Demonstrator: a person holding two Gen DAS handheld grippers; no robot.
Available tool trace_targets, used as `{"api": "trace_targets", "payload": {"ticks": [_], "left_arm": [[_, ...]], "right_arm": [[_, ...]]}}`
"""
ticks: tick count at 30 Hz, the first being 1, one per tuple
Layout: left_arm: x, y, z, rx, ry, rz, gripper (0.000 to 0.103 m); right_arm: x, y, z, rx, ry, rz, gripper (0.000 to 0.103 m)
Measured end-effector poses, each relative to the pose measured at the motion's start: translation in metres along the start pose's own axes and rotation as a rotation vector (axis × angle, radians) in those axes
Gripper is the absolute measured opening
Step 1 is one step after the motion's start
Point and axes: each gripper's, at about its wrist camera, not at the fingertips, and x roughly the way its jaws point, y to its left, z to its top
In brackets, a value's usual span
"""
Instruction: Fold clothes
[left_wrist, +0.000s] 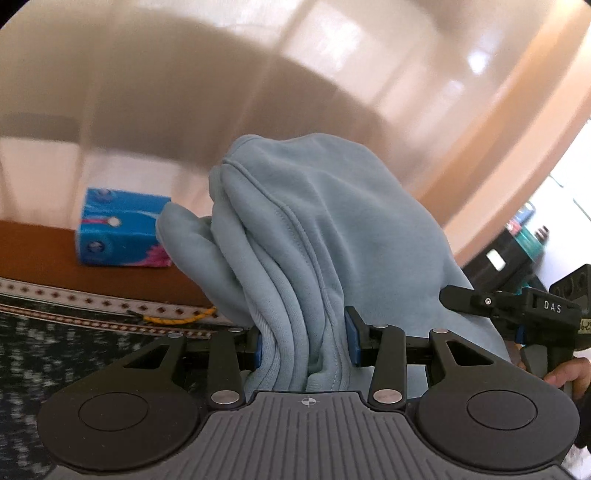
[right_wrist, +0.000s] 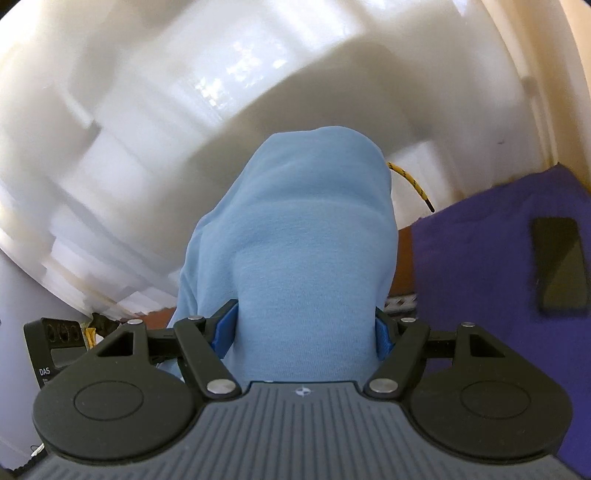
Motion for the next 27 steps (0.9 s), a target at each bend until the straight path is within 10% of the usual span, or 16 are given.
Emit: {"api": "trace_targets", "payload": {"ticks": [8, 17, 21, 27], "left_arm": [[0.110, 0.033, -0.027, -0.094, 0.109, 0.170, 0.062], [0.024, -0.008, 0.010, 0.057, -0.138, 0.206, 0.078], [0.050, -0.027, 0.034, 0.210, -0.135, 0.174, 0.085], [0.132, 0.008, 0.025, 0.217, 0.035, 0.238, 0.083]], "right_arm": [[0.070, -0.108, 0.022, 0.023, 0.111, -0.053, 0.082], [0.023, -0.086, 0.028, -0.237, -0.030, -0.073, 0.087], [0.053, -0.068, 0.058, -0.348, -0.047, -0.095, 0.040], [0.123, -0.069, 0.066, -0.384, 0.014, -0.144, 0.033]]}}
